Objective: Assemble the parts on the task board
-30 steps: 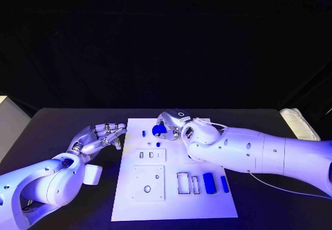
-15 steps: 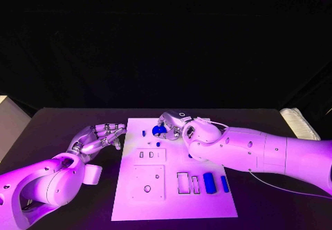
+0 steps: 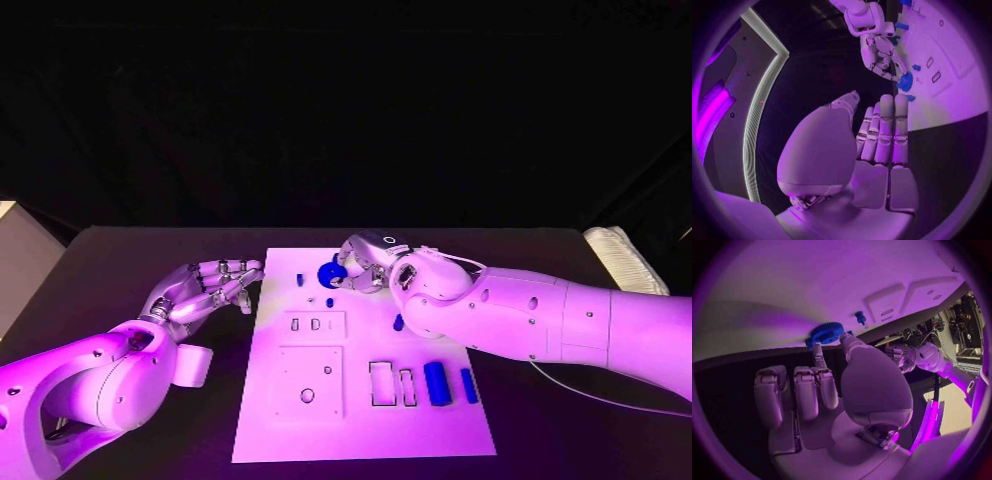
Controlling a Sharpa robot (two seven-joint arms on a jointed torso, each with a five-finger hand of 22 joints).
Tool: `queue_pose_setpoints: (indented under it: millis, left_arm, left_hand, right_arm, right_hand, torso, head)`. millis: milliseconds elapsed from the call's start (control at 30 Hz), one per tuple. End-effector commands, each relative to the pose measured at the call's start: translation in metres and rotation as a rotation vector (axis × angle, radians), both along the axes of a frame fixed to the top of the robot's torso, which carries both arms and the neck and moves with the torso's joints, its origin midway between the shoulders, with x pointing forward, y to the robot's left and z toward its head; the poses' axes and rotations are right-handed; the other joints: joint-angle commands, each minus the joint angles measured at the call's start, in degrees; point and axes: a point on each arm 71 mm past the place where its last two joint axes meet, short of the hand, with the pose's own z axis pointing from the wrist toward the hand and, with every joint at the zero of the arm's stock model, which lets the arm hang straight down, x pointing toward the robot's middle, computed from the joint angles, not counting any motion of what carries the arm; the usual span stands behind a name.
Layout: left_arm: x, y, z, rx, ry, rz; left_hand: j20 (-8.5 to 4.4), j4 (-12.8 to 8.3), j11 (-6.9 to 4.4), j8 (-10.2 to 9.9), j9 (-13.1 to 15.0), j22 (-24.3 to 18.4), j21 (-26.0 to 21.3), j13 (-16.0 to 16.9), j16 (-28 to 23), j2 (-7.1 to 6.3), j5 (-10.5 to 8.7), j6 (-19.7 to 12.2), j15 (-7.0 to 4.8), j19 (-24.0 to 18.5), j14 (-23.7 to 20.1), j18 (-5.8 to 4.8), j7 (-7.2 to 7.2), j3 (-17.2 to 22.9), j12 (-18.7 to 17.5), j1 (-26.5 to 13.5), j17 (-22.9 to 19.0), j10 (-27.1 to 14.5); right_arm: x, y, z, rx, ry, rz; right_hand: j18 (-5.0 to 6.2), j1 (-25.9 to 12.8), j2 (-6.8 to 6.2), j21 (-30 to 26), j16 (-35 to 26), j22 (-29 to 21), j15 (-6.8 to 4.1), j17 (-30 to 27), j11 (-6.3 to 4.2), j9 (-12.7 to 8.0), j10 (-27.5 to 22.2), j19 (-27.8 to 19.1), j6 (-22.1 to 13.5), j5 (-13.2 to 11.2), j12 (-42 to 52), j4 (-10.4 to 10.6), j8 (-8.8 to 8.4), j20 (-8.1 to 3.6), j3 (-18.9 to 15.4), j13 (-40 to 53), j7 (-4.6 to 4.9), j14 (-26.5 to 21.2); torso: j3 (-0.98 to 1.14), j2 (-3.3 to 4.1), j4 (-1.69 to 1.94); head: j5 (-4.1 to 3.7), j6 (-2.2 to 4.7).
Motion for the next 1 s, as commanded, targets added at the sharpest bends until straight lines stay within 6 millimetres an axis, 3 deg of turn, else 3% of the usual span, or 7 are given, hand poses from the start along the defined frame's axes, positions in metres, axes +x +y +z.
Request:
queue_pose_setpoints:
  millis: [33, 200, 433, 567, 700, 1000]
  left_arm:
    - [0.000, -0.001, 0.001, -0.001, -0.008, -0.009]
    - [0.001, 0.001, 0.001, 0.001, -0.008, -0.005]
    - [0.001, 0.001, 0.001, 0.001, -0.008, -0.004]
    - [0.002, -0.001, 0.000, -0.002, -0.010, -0.011]
    - [0.002, -0.003, 0.000, -0.006, -0.010, -0.019]
    - [0.003, -0.005, 0.000, -0.008, -0.011, -0.028]
  left_hand:
    - [-0.12, -0.2, -0.08, -0.3, 0.1, 0.1, 0.2, 0.0, 0.4, 0.05, -0.18, -0.4, -0.10, -0.5, -0.4, 0.37, 0.15, 0.4, -0.1, 0.4, -0.1, -0.4]
    - [-0.12, -0.2, -0.08, -0.3, 0.1, 0.1, 0.2, 0.0, 0.4, 0.05, -0.18, -0.4, -0.10, -0.5, -0.4, 0.37, 0.15, 0.4, -0.1, 0.4, -0.1, -0.4]
    - [-0.12, -0.2, -0.08, -0.3, 0.1, 0.1, 0.2, 0.0, 0.4, 0.05, -0.18, -0.4, -0.10, -0.5, -0.4, 0.37, 0.15, 0.4, -0.1, 0.4, -0.1, -0.4]
    - [-0.10, -0.2, -0.06, -0.3, 0.1, 0.1, 0.3, 0.0, 0.4, 0.04, -0.18, -0.5, -0.08, -0.5, -0.4, 0.37, 0.17, 0.4, -0.1, 0.4, -0.1, -0.4]
    - [-0.10, -0.2, -0.07, -0.3, 0.1, 0.1, 0.3, 0.0, 0.4, 0.02, -0.18, -0.5, -0.08, -0.5, -0.4, 0.36, 0.15, 0.4, -0.1, 0.4, -0.1, -0.4]
    - [-0.08, -0.2, -0.10, -0.2, 0.1, 0.2, 0.4, 0.0, 0.5, -0.03, -0.21, -0.4, -0.09, -0.5, -0.4, 0.36, 0.09, 0.5, 0.0, 0.5, -0.1, -0.3]
  right_arm:
    - [-0.005, -0.003, 0.010, 0.099, -0.086, 0.037]
    - [-0.013, -0.018, 0.019, 0.190, -0.113, 0.071]
    - [-0.021, -0.047, 0.029, 0.253, -0.077, 0.067]
    - [-0.023, -0.075, 0.031, 0.284, 0.010, 0.049]
    - [-0.023, -0.109, 0.028, 0.292, 0.099, 0.024]
    - [-0.020, -0.162, 0.020, 0.281, 0.155, -0.040]
  right_hand:
    - [-0.82, 1.5, -0.30, 0.1, 0.4, 15.1, 0.22, 15.1, 0.21, -0.1, 5.9, 6.0, 0.2, -0.1, 0.3, -0.7, -0.35, 0.11, 0.3, 15.1, -0.20, 6.0]
    - [-0.82, 2.1, -0.69, 0.1, 0.4, 15.1, 0.29, 15.1, 0.33, -0.2, 5.9, 6.0, -0.2, -0.2, 0.3, -0.8, -0.66, 0.14, 0.4, 15.1, -0.03, 6.0]
    - [-0.82, 3.2, -0.91, 0.1, 0.4, 15.1, 0.40, 15.1, 0.47, -0.3, 5.9, 6.0, -0.4, -0.1, 0.3, -1.1, -0.91, 0.22, 0.6, 15.1, 0.11, 6.0]
    - [-0.82, 7.4, -0.86, 0.1, 0.4, 15.1, 0.43, 15.1, 0.61, -0.5, 5.9, 6.0, -0.1, -0.2, 0.3, -2.8, -1.15, 0.29, 2.3, 15.1, 0.28, 6.0]
    - [-0.82, 9.6, -1.60, 0.1, 0.4, 15.1, 0.36, 15.1, 0.76, -0.6, 5.9, 6.0, 0.1, -0.2, 0.3, -4.2, -1.36, 0.25, 3.1, 15.1, 0.42, 6.0]
    - [-0.82, 11.3, -2.77, 0.1, 0.4, 15.1, 0.30, 15.1, 0.73, -0.7, 5.9, 6.0, 0.2, -0.5, 0.3, -5.2, -1.62, 0.20, 3.3, 15.1, 0.36, 6.0]
  torso:
    - [0.01, -0.06, -0.10]
    - [0.00, -0.10, -0.17]
    - [0.31, -0.39, -0.77]
    - [0.46, -0.65, -1.07]
    - [0.61, -0.86, -1.27]
    - [1.48, -1.08, -1.57]
  head:
    - [0.08, 0.10]
    - [-0.08, 0.37]
    - [0.19, 0.49]
    - [0.10, 0.55]
    - [-0.18, 0.60]
    - [-0.20, 0.57]
